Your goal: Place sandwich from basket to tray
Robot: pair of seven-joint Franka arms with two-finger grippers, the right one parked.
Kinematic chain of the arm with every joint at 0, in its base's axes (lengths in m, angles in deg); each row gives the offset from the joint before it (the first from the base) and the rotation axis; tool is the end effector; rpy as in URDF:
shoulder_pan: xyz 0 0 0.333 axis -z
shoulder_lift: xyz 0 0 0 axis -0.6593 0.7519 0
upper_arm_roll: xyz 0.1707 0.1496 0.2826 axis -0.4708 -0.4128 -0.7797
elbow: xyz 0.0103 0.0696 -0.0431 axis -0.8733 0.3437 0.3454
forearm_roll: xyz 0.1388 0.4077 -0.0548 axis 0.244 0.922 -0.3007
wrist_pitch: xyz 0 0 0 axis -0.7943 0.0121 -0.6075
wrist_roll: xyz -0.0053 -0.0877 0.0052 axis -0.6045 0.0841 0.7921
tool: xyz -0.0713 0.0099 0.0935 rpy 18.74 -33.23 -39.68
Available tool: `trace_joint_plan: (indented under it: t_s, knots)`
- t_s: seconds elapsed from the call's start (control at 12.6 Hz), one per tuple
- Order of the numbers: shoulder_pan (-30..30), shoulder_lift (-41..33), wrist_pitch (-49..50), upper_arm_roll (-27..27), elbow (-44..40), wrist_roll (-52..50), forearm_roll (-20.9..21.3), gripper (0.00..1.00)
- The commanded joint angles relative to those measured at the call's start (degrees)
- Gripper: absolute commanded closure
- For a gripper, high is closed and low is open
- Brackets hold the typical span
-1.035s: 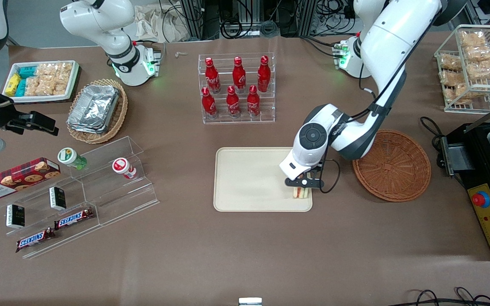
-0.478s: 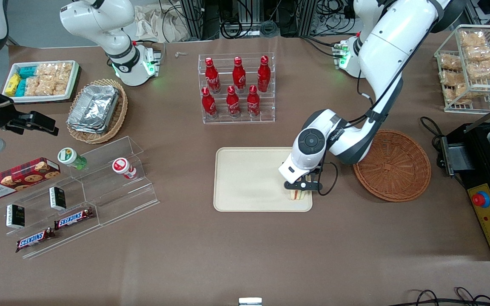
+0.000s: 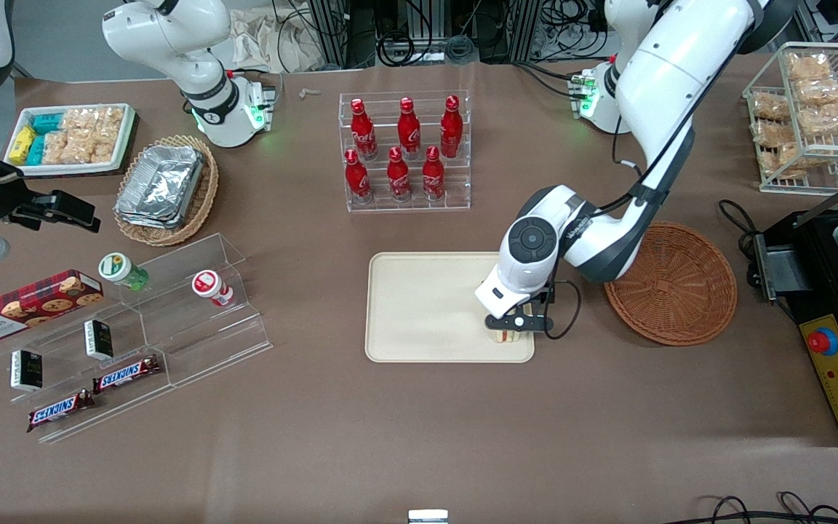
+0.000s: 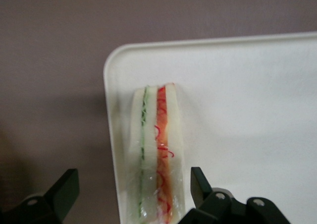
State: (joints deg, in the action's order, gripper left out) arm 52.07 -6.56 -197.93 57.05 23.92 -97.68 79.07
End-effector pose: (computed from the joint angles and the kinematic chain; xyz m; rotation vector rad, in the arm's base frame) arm 0.6179 -0.3695 0.2806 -3.0915 0.0810 0.0017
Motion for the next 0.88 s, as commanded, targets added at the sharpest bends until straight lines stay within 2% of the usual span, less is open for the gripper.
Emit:
trace_joint_plan:
  t_s: [0.0, 0.24, 0.56, 0.64, 0.72, 0.8]
  knots:
    - [-0.7, -10.4, 6.1, 0.1, 0.7, -0.3, -5.5, 0.0]
    - [-4.0, -17.9, 9.4, 0.1, 0.6, 0.7, -8.6, 0.0]
    - [-6.9, -24.0, 17.8, -0.7, 0.2, 9.2, -11.6, 0.0]
    - [-8.7, -26.1, 20.9, -0.8, 0.1, 13.9, -13.9, 0.0]
    - [-9.0, -28.1, 23.1, -1.9, 0.1, 19.0, -16.8, 0.0]
    - [-8.5, -30.8, 24.0, -5.8, 0.6, 22.1, -17.9, 0.0]
